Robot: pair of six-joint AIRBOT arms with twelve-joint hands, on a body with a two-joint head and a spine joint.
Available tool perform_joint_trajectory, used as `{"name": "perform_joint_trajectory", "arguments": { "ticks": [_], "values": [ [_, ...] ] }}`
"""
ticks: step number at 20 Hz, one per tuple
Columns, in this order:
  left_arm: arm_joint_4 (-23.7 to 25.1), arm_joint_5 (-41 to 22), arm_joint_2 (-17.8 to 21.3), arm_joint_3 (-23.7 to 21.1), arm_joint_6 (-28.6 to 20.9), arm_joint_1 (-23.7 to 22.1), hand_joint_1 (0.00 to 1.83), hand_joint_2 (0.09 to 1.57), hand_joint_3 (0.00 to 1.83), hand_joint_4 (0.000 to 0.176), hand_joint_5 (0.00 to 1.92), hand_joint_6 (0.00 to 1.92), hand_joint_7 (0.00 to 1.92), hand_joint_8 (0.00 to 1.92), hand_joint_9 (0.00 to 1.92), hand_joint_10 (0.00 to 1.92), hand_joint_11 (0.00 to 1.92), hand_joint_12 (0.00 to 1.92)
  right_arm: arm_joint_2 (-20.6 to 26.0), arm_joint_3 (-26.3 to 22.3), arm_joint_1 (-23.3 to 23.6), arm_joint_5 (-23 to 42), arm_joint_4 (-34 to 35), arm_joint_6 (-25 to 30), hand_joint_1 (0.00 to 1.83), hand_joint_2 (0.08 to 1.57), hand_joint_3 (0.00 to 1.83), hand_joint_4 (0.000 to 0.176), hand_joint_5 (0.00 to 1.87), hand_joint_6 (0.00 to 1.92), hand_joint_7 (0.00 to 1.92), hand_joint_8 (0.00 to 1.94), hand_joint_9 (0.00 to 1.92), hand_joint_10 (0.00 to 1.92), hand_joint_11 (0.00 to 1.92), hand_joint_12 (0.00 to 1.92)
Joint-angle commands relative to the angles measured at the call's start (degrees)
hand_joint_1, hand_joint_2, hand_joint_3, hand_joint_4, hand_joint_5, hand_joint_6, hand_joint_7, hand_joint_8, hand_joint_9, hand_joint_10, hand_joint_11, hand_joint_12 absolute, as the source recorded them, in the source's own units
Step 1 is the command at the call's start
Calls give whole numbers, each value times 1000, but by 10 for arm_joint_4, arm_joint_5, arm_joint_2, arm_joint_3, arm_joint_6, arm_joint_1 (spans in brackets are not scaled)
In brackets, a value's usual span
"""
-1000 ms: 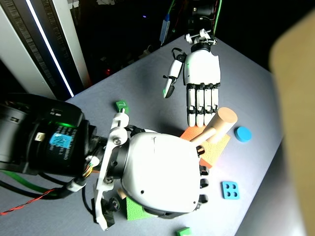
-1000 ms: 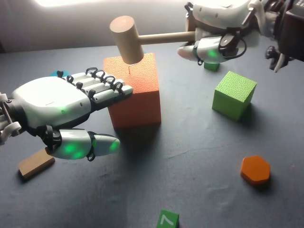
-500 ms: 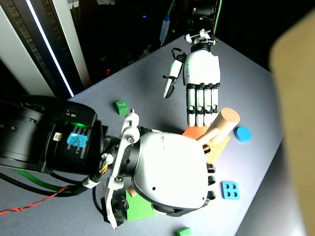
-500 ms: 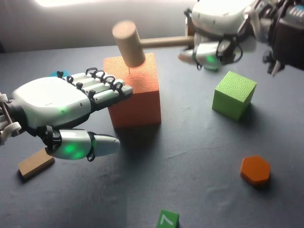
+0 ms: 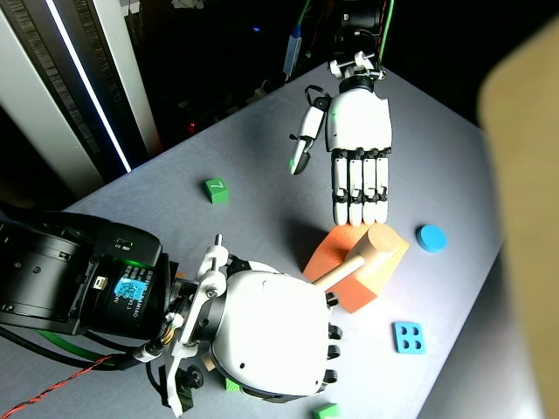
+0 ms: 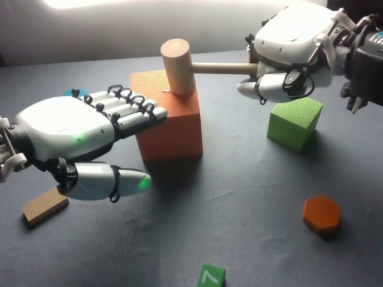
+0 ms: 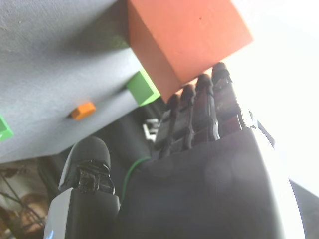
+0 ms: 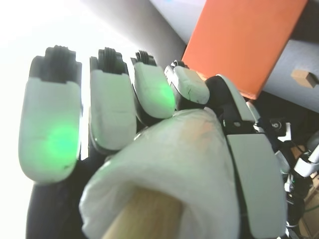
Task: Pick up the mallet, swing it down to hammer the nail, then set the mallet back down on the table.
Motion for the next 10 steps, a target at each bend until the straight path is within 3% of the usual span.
{"name": "perform_joint_trajectory", "arguments": {
  "ticks": [1,4,10],
  "values": [
    [0,-39,1,-2,2,-1,0,1329,0,0,44,9,42,7,44,5,16,47,2,1,7,48,-8,-7,329,1559,1,176,1326,1921,1561,1941,1627,1921,1699,1921],
    [0,-39,1,-2,2,-1,0,1332,0,0,35,4,25,5,31,4,8,31,24,-21,19,44,-8,-6,318,1562,2,176,1319,1921,1556,1941,1629,1921,1712,1921],
    [0,-40,1,-1,1,-1,0,1332,0,0,46,2,32,1,35,1,3,42,122,-137,20,39,-9,-21,339,1547,0,176,1327,1921,1552,1941,1620,1921,1704,1921]
  ]
}}
